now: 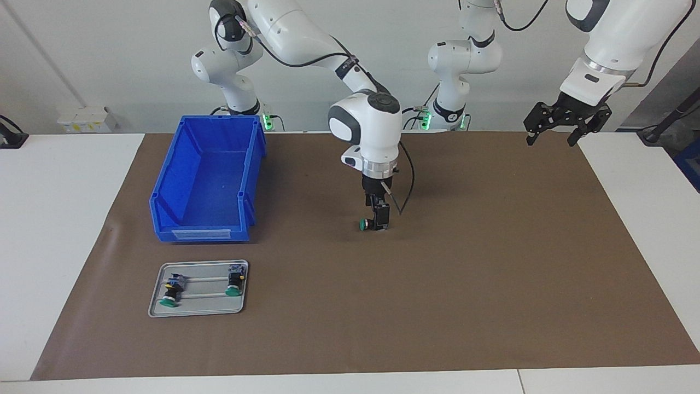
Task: Place and press button with both arms
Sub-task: 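Carry the green button with the right gripper and set it mid-table, then withdraw the right gripper while the left gripper reaches the button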
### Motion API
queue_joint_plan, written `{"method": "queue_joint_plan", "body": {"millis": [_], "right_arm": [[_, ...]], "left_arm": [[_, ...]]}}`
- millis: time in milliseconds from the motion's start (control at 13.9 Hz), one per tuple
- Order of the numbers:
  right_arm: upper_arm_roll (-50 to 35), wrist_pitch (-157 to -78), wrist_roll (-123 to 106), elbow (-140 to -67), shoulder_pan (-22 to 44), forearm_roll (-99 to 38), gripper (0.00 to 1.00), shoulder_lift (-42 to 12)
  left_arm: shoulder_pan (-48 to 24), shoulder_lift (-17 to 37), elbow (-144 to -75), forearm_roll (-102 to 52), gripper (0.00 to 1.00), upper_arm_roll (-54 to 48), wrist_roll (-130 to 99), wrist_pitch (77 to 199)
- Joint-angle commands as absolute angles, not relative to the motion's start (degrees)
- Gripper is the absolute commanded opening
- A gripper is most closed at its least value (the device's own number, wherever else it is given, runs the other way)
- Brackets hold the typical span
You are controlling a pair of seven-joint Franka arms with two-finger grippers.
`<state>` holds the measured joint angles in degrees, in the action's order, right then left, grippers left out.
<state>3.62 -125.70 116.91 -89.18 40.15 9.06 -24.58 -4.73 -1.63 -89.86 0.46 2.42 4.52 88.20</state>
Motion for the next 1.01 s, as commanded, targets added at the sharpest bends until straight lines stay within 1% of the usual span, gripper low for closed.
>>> {"method": "queue_joint_plan", "body": {"millis": [0, 216, 432, 720, 792, 864, 936], "right_arm": [[2.9, -123.4, 104.1, -92.0, 34.9, 9.1, 1.00, -18.5], [2.9, -120.1, 87.2, -92.0, 29.8, 8.6, 1.00, -16.7], [3.0, -117.3, 67.0, -92.0, 23.1, 3.1, 1.00, -14.2], [3.0, -112.5, 46.3, -91.8, 15.0, 2.9, 1.00, -10.7], [3.0, -111.4, 41.0, -91.7, 13.1, 2.8, 1.00, -10.1], [3.0, -110.1, 37.0, -91.4, 11.5, 2.8, 1.00, -9.6], [3.0, -109.1, 33.6, -91.3, 10.2, 2.8, 1.00, -8.7]], "left_arm": [[-4.3, -3.5, -92.1, 1.3, 1.00, 2.0, 4.2, 89.0], [-4.3, -3.5, -92.1, 1.3, 1.00, 2.0, 4.3, 89.0], [-4.4, -3.5, -92.1, 1.3, 1.00, 1.9, 3.9, 89.0], [-6.9, -3.6, -92.3, 1.4, 1.00, 1.5, 5.0, 89.3], [-6.8, -3.6, -92.5, 1.4, 1.00, 1.5, 4.8, 90.1], [-6.9, -3.6, -92.9, 1.4, 0.98, 1.5, 4.9, 92.4], [-7.1, -3.6, -93.9, 1.4, 0.95, 1.4, 5.4, 96.8]]}}
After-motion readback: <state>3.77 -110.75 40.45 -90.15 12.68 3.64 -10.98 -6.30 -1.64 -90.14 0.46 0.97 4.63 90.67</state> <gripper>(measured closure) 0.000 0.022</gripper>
